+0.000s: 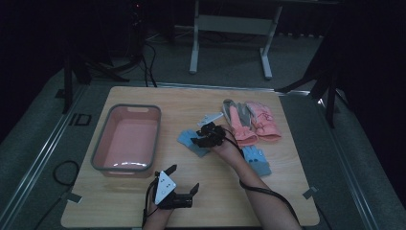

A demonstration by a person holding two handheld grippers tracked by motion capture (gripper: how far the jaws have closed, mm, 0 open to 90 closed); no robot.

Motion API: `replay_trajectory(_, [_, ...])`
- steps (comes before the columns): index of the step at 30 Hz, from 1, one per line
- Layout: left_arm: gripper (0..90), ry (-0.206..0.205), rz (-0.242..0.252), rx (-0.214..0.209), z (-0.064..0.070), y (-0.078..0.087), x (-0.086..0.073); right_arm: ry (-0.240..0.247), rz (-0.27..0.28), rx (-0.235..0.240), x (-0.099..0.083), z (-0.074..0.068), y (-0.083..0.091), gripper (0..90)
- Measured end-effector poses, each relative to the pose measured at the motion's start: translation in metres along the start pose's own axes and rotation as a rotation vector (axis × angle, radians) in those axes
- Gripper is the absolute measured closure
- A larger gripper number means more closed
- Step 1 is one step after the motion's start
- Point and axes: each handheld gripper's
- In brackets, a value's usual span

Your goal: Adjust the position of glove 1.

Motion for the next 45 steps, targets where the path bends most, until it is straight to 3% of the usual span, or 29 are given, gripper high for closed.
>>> replay_trajectory(3, [0.5,-0.020,-0.004,0.002,0.002,0.000,0.000,-0.003,-0.010,0.011,-0.001,0.003,-0.006,58.6])
replay_trajectory(10, [0.5,-0.004,-0.003,-0.004,0.001,0.000,0.000,-0.012,-0.078,0.024,-0.006,0.007,-0.025,61.9])
replay_trajectory(13, [0.5,-0.002,-0.003,-0.005,0.001,0.000,0.000,-0.021,-0.067,0.041,-0.008,0.008,-0.028,62.2])
replay_trajectory(15, [0.5,-0.002,-0.007,-0.006,0.001,-0.001,0.001,-0.023,-0.056,0.016,-0.007,0.006,-0.030,68.7])
replay_trajectory(20, [0.5,0.000,-0.006,-0.008,0.000,-0.001,0.000,-0.032,-0.044,0.009,-0.006,0.002,-0.032,79.5])
replay_trajectory(21, [0.5,-0.002,-0.008,-0.008,0.000,-0.001,0.001,-0.097,-0.036,-0.016,-0.006,-0.002,-0.031,84.7])
replay_trajectory(23, [0.5,-0.001,-0.007,-0.009,0.000,-0.001,0.001,-0.121,-0.037,-0.063,-0.004,-0.007,-0.027,86.0])
replay_trajectory(24, [0.5,-0.001,-0.007,-0.009,0.000,-0.001,0.001,-0.121,-0.037,-0.063,-0.004,-0.007,-0.027,86.0])
replay_trajectory(25, [0.5,-0.001,-0.007,-0.008,0.000,-0.001,0.001,-0.168,-0.030,-0.096,-0.002,-0.010,-0.017,86.4])
replay_trajectory(27, [0.5,0.001,-0.009,-0.008,0.000,-0.001,0.001,-0.220,-0.001,-0.114,-0.001,-0.010,-0.002,86.6])
replay_trajectory(29, [0.5,0.002,-0.010,-0.007,0.000,-0.001,0.001,-0.254,0.024,-0.127,0.000,-0.010,0.015,86.7])
replay_trajectory(30, [0.5,0.002,-0.010,-0.007,0.000,-0.001,0.001,-0.254,0.024,-0.127,0.000,-0.010,0.015,86.7])
replay_trajectory(31, [0.5,0.001,-0.011,-0.006,0.000,-0.001,0.001,-0.289,0.044,-0.146,0.000,-0.012,0.032,86.8])
replay_trajectory(33, [0.5,0.003,-0.011,-0.006,0.000,-0.001,0.001,-0.325,0.060,-0.209,-0.002,-0.016,0.048,87.0])
replay_trajectory(36, [0.5,0.000,-0.011,-0.001,0.000,-0.001,0.001,-0.358,0.065,-0.242,-0.006,-0.020,0.062,87.2])
replay_trajectory(38, [0.5,0.003,-0.011,-0.001,0.000,-0.001,0.001,-0.409,0.085,-0.287,-0.018,-0.029,0.077,87.7])
replay_trajectory(40, [0.5,0.007,-0.010,-0.001,0.000,-0.001,0.001,-0.453,0.099,-0.281,-0.028,-0.033,0.083,87.8])
replay_trajectory(45, [0.5,0.005,-0.012,-0.001,0.000,-0.001,0.001,-0.511,0.094,-0.275,-0.053,-0.048,0.085,87.9])
Point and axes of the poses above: each handheld gripper's, and its own axes: y roughly backward along the jaws, x roughly out of its top, z roughly to its right, and after that the axes turned 12 degrees about -z, right-handed
